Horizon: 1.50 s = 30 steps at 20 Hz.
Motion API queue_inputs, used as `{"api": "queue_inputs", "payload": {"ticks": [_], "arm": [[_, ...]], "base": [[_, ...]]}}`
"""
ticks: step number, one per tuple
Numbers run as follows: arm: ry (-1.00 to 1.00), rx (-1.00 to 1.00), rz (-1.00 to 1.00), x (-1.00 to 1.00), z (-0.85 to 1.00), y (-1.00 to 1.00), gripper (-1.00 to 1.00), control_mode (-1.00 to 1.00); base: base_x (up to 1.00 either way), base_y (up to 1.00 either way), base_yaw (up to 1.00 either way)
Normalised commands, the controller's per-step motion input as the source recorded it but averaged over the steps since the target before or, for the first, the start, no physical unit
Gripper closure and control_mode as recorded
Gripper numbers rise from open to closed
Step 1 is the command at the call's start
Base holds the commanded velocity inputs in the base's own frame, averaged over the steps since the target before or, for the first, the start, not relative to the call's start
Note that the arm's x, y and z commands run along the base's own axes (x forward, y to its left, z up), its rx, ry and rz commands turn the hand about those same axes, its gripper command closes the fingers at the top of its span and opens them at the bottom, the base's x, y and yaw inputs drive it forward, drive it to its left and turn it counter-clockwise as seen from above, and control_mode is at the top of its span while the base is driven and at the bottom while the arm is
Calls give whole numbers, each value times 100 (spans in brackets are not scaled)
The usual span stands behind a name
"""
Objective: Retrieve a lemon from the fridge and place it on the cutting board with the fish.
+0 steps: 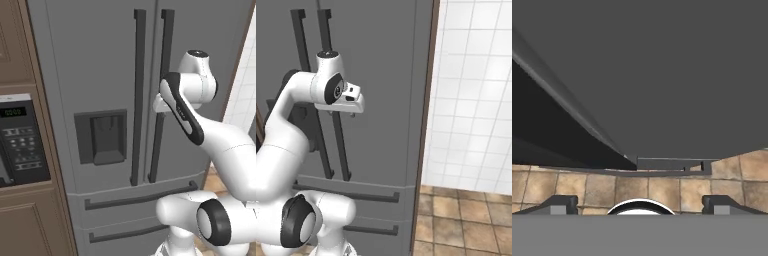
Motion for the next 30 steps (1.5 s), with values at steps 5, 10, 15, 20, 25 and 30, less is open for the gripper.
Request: {"api": "queue_inputs", "payload": {"ticks": [5,10,15,20,25,30], "arm": [[0,0,0,0,0,0,-100,100],[0,0,0,0,0,0,-100,100],[0,0,0,0,0,0,-100,100],[0,0,0,0,0,0,-100,100],[0,0,0,0,0,0,-100,100],[0,0,0,0,0,0,-100,100]], "base": [[-14,40,-5],[-21,33,-4],[-40,0,0],[-47,0,-1],[-37,0,-1],[-30,0,0]]}}
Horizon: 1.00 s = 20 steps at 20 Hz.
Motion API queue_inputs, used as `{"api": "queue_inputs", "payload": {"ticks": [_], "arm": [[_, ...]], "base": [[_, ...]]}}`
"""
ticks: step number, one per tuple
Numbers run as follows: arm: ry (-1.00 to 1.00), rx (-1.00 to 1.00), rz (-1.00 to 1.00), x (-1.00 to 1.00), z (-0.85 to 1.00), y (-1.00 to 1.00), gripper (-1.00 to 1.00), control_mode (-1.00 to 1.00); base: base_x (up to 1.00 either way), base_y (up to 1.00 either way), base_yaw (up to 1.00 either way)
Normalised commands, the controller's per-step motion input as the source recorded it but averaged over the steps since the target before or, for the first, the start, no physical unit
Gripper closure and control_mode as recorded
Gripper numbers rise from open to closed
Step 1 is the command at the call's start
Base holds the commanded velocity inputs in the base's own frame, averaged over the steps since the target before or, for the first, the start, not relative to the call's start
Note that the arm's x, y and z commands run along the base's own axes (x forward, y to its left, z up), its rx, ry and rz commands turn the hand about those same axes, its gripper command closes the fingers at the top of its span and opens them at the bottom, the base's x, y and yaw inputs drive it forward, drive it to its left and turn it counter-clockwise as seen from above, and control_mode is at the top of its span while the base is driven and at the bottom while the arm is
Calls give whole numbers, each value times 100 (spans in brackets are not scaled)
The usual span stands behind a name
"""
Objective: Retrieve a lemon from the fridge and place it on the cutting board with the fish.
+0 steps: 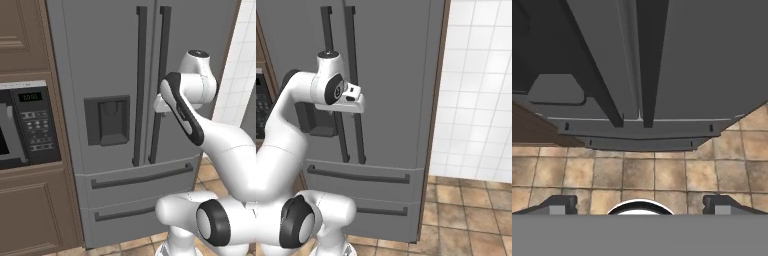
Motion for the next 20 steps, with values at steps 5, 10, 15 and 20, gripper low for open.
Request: {"api": "queue_inputs", "payload": {"ticks": [5,10,15,20], "arm": [[0,0,0,0,0,0,-100,-100],[-21,0,0,29,-16,0,-100,-100],[-7,0,0,50,-9,0,-100,-100],[-3,0,0,56,0,0,-100,-100]], "base": [[0,0,0],[0,0,0],[0,0,0],[0,0,0]]}}
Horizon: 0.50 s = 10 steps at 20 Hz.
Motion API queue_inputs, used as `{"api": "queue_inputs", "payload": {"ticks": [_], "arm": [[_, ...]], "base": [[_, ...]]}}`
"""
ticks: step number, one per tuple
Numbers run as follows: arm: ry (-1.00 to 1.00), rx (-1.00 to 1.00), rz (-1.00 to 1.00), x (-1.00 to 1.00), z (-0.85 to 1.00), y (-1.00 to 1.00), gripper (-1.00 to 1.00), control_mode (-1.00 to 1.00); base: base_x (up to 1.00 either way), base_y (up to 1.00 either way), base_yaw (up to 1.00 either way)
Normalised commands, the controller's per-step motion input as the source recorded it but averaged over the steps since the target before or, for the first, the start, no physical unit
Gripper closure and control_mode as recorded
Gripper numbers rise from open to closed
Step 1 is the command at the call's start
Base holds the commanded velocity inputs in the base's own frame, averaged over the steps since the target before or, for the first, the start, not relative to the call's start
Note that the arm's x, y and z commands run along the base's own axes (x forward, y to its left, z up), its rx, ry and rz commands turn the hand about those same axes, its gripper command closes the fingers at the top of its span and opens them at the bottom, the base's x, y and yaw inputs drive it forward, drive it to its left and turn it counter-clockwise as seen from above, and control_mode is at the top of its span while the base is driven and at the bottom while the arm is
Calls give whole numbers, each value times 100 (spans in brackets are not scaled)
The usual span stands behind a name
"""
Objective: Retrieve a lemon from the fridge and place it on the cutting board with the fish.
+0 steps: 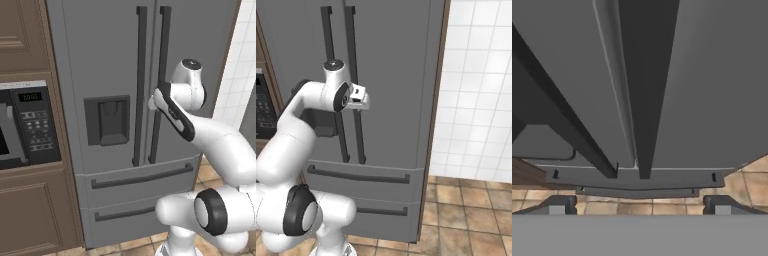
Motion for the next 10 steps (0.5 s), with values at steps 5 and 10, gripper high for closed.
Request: {"api": "queue_inputs", "payload": {"ticks": [5,10], "arm": [[0,-4,-3,32,0,0,-100,-100],[-7,0,0,33,0,0,-100,-100]], "base": [[0,0,0],[0,0,0]]}}
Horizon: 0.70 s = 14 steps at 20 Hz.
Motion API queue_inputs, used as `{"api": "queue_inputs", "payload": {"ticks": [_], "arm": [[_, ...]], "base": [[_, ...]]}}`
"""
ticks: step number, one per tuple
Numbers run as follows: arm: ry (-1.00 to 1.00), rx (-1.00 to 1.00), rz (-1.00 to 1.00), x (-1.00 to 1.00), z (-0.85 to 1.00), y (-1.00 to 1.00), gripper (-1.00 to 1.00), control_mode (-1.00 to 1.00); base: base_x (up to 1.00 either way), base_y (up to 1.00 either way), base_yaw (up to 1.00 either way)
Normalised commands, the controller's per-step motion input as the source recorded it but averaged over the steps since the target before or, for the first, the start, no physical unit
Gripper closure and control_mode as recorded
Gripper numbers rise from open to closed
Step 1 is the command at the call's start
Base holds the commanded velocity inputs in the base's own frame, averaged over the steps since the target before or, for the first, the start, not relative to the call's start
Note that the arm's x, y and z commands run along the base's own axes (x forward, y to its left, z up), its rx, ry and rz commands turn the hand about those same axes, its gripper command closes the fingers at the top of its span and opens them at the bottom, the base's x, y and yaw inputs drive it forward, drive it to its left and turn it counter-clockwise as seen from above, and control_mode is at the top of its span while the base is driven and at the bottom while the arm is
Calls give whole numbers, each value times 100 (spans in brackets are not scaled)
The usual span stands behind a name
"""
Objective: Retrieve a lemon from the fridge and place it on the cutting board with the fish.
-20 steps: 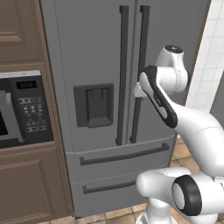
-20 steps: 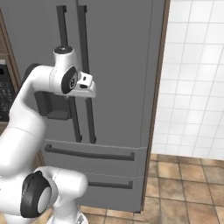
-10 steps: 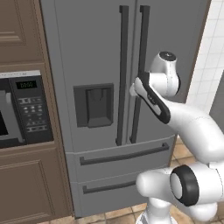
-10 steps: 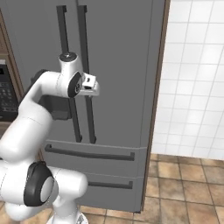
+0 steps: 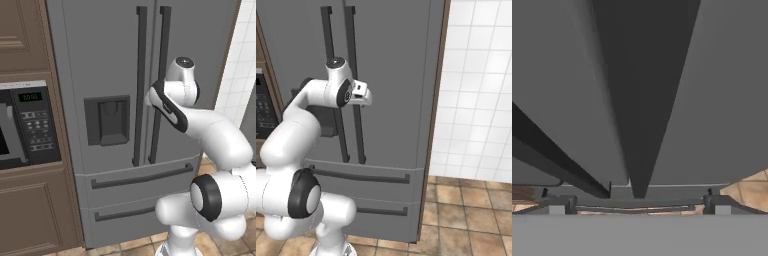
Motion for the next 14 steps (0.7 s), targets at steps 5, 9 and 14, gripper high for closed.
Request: {"api": "queue_inputs", "payload": {"ticks": [5,9,14], "arm": [[-15,0,0,17,0,0,-100,-100],[-18,0,0,4,0,0,-100,-100],[-12,0,0,17,0,0,-100,-100]], "base": [[0,0,0],[0,0,0],[0,0,0]]}}
